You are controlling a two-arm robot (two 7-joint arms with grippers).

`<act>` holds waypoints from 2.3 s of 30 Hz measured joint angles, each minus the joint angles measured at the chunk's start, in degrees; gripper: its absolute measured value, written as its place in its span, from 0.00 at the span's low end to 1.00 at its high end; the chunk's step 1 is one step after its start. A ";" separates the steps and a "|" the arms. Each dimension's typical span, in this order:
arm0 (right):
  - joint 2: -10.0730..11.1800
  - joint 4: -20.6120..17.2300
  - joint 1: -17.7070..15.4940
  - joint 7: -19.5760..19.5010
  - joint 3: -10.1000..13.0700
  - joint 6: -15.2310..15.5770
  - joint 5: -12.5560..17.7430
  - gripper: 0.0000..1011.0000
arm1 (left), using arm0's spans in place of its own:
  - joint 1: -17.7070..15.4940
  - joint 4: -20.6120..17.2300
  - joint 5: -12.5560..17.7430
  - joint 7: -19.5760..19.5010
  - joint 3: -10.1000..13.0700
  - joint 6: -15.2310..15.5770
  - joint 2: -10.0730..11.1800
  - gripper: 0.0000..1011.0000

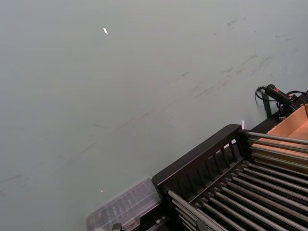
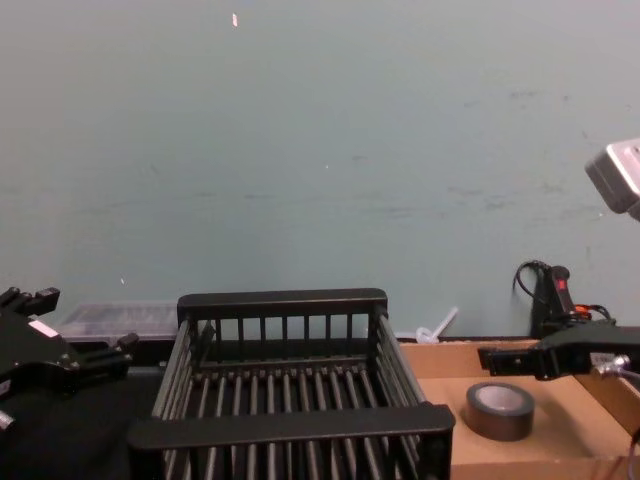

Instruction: Pick up the white tape and place it into the black box , Pick up the silver tape and place it into the brown box.

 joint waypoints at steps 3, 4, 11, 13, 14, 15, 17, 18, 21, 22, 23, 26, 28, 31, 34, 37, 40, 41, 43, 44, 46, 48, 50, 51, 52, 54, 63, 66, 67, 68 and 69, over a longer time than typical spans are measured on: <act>0.00 0.00 0.00 0.00 0.00 0.00 0.00 0.99 | 0.00 0.00 0.00 0.00 0.00 0.00 0.00 0.99; 0.00 0.00 0.00 0.00 0.00 0.00 0.00 0.99 | 0.00 0.00 0.00 0.00 0.00 0.00 0.00 0.99; 0.84 -2.52 -1.63 0.62 0.76 -0.99 0.49 0.99 | 0.00 0.00 0.00 0.00 0.00 0.00 0.00 0.99; 1.20 -3.41 -2.23 0.80 0.92 -1.25 0.62 0.99 | 0.00 0.00 0.00 0.00 0.00 0.00 0.00 0.99; 1.41 -3.94 -2.59 0.89 1.00 -1.38 0.69 0.99 | -0.01 0.00 0.00 0.00 0.00 0.00 0.00 0.99; 1.87 -5.17 -3.42 1.04 1.15 -1.64 0.83 0.99 | 0.00 0.00 0.00 0.00 0.00 0.00 0.00 0.99; 2.35 -6.42 -4.29 1.21 1.32 -1.95 1.00 0.99 | -0.01 0.00 0.00 0.00 0.00 0.00 0.00 0.99; 2.58 -7.02 -4.72 1.30 1.41 -2.13 1.09 0.99 | 0.00 0.00 0.00 0.00 0.00 0.00 0.00 0.99; 3.53 -9.43 -6.51 1.66 1.78 -3.04 1.52 0.99 | -0.01 0.00 0.00 0.00 0.00 0.00 0.00 0.99; 4.10 -10.76 -7.63 1.84 2.01 -3.61 1.76 0.99 | -0.01 0.00 0.00 0.00 0.00 0.00 0.00 0.99; 4.31 -11.39 -8.10 1.89 2.12 -3.87 1.89 0.99 | 0.00 0.00 0.00 0.00 0.00 0.00 0.00 0.99; 5.29 -13.79 -10.23 2.14 2.60 -4.85 2.45 0.99 | 0.00 0.00 0.00 0.00 0.00 0.00 0.00 0.99; 6.05 -15.40 -11.79 2.42 2.94 -5.61 2.99 0.99 | 0.00 0.00 0.00 0.00 0.00 0.00 0.00 0.99; 6.80 -16.79 -13.20 2.82 3.16 -6.48 3.43 0.99 | -0.01 0.00 0.00 0.00 0.00 0.00 0.00 0.99; 7.85 -18.49 -15.10 3.39 3.34 -7.66 4.00 0.99 | 0.00 0.00 0.00 0.00 0.00 0.00 0.00 0.99; 9.16 -20.46 -17.61 4.08 3.50 -8.91 4.76 0.99 | -0.01 0.00 0.00 0.00 0.00 0.00 0.00 0.99; 9.77 -21.34 -18.90 4.25 3.59 -9.35 5.21 0.99 | 0.00 0.00 0.00 0.00 0.00 0.00 0.00 0.99; 10.15 -21.94 -19.84 4.33 3.70 -9.53 5.58 0.99 | 0.00 0.00 0.00 0.00 0.00 0.00 0.00 0.99; 10.50 -22.51 -20.67 4.36 3.80 -9.64 5.88 0.99 | 0.00 0.00 0.00 0.00 0.00 0.00 0.00 0.99; 10.90 -23.09 -21.62 4.42 3.90 -9.80 6.18 0.99 | -0.01 0.00 0.00 0.00 0.00 0.00 0.00 0.99; 11.27 -23.52 -22.35 4.53 3.93 -9.98 6.41 0.99 | -0.01 0.00 0.00 0.00 0.00 0.00 0.00 0.99; 11.91 -23.98 -23.36 5.06 3.80 -10.49 6.64 0.99 | 0.00 0.00 0.00 0.00 0.00 0.00 0.00 0.99; 12.63 -24.28 -23.99 5.96 3.38 -11.04 6.87 0.99 | 0.00 0.00 0.00 0.00 0.00 0.00 0.00 0.99; 12.92 -24.37 -24.16 6.39 3.17 -11.20 6.99 0.99 | 0.00 0.00 0.00 0.00 0.00 0.00 0.00 0.99; 13.10 -24.41 -24.25 6.65 3.01 -11.31 7.05 0.99 | 0.00 0.00 0.00 0.00 0.00 0.00 0.00 0.99; 13.50 -24.47 -24.39 7.43 2.51 -11.49 7.23 0.99 | 0.00 0.00 0.00 0.00 0.00 0.00 0.00 0.99; 15.26 -24.15 -23.17 11.56 -1.88 -11.86 7.54 0.99 | 0.00 0.00 0.00 0.00 0.00 0.00 0.00 0.99; 15.42 -23.88 -22.19 12.60 -3.57 -11.76 7.34 0.99 | 0.00 0.00 0.00 0.00 0.00 0.00 0.00 0.99; 15.43 -23.82 -21.87 12.87 -4.01 -11.72 7.26 0.99 | 0.00 0.00 0.00 0.00 0.00 0.00 0.00 0.99; 15.42 -23.69 -21.29 13.41 -4.90 -11.62 7.08 0.99 | 0.00 0.00 0.00 0.00 0.00 0.00 0.00 0.99; 15.38 -23.59 -20.95 13.69 -5.34 -11.57 6.98 0.99 | -0.01 0.00 0.00 0.00 0.00 0.00 0.00 0.99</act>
